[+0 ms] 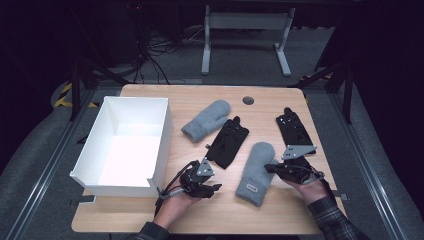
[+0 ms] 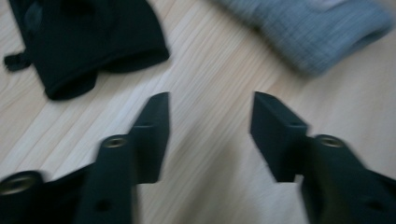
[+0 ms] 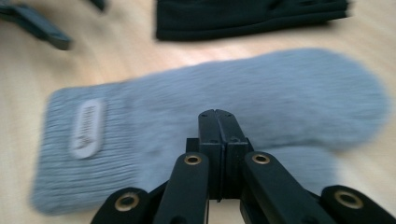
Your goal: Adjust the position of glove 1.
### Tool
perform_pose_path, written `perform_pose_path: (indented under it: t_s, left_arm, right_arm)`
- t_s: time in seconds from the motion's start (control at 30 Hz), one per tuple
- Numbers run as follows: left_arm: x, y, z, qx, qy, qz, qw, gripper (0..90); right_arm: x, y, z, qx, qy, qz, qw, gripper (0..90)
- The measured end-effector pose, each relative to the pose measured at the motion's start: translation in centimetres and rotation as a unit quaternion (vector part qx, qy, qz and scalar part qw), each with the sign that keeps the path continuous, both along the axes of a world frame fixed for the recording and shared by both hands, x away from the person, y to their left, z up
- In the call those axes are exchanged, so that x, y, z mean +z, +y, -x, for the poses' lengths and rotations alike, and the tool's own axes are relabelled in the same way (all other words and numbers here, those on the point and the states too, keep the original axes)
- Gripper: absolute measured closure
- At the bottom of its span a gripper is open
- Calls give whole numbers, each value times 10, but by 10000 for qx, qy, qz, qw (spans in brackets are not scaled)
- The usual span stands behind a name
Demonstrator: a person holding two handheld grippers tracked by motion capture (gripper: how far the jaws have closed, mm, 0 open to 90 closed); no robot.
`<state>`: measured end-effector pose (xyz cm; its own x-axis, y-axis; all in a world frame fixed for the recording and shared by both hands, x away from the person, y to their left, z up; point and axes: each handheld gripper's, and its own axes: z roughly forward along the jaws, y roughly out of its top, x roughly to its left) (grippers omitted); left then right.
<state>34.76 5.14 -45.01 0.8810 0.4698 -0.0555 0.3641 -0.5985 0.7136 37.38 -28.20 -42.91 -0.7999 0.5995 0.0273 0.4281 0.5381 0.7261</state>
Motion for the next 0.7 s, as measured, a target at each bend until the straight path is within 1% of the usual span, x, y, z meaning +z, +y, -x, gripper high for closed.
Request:
perform_pose_path:
  t_s: [0.03, 0.07, 0.1, 0.13, 0.2, 0.23, 0.27, 0.37, 0.4, 0.43, 0.5, 0.53, 0.57, 0.6, 0.67, 0.7]
  left_arm:
    - [4, -2, 2, -48, 16, 100, 9999, 633]
    - [10, -8, 5, -170, 53, 245, 9995, 698]
    - [12, -10, 6, -230, 69, 275, 9993, 742]
    - [14, -14, 7, -276, 89, 336, 9990, 781]
    - [19, -23, 10, -431, 122, 384, 9983, 847]
    - [19, -23, 10, -431, 122, 384, 9983, 872]
    - [20, -27, 11, -512, 136, 399, 9978, 872]
    - [23, -42, 15, -722, 164, 433, 9963, 900]
    - [23, -45, 16, -758, 174, 402, 9962, 900]
    - [22, -54, 19, -870, 194, 372, 9953, 900]
    - [20, -62, 21, -955, 198, 343, 9946, 900]
    - [20, -62, 21, -955, 198, 343, 9946, 900]
    - [18, -66, 22, -1006, 208, 292, 9943, 900]
    - [15, -71, 22, -1025, 215, 191, 9943, 898]
    - [11, -75, 22, -1011, 230, 53, 9946, 894]
    - [9, -75, 21, -1018, 228, 48, 9945, 894]
  right_arm:
    - [1, -3, -4, -64, -20, -8, 10000, 900]
    - [3, -6, -8, -119, -51, -6, 9999, 900]
    - [3, -8, -12, -171, -85, 1, 9998, 900]
    - [4, -10, -15, -210, -85, 13, 9997, 900]
    - [4, -14, -22, -301, -88, 25, 9995, 900]
    - [3, -17, -25, -344, -79, 56, 9994, 900]
    - [3, -17, -25, -344, -79, 56, 9994, 900]
    - [-1, -21, -32, -426, -57, 114, 9990, 900]
    - [-3, -22, -35, -442, -31, 142, 9989, 900]
    - [-4, -22, -36, -446, -12, 169, 9989, 900]
    - [-7, -22, -38, -450, 0, 234, 9987, 900]
    - [-7, -22, -38, -450, 0, 234, 9987, 900]
    - [-8, -22, -38, -448, 12, 277, 9986, 900]
    - [-9, -22, -38, -450, 39, 318, 9985, 900]
    - [-12, -22, -38, -425, 104, 366, 9984, 900]
    - [-13, -22, -38, -391, 134, 387, 9984, 900]
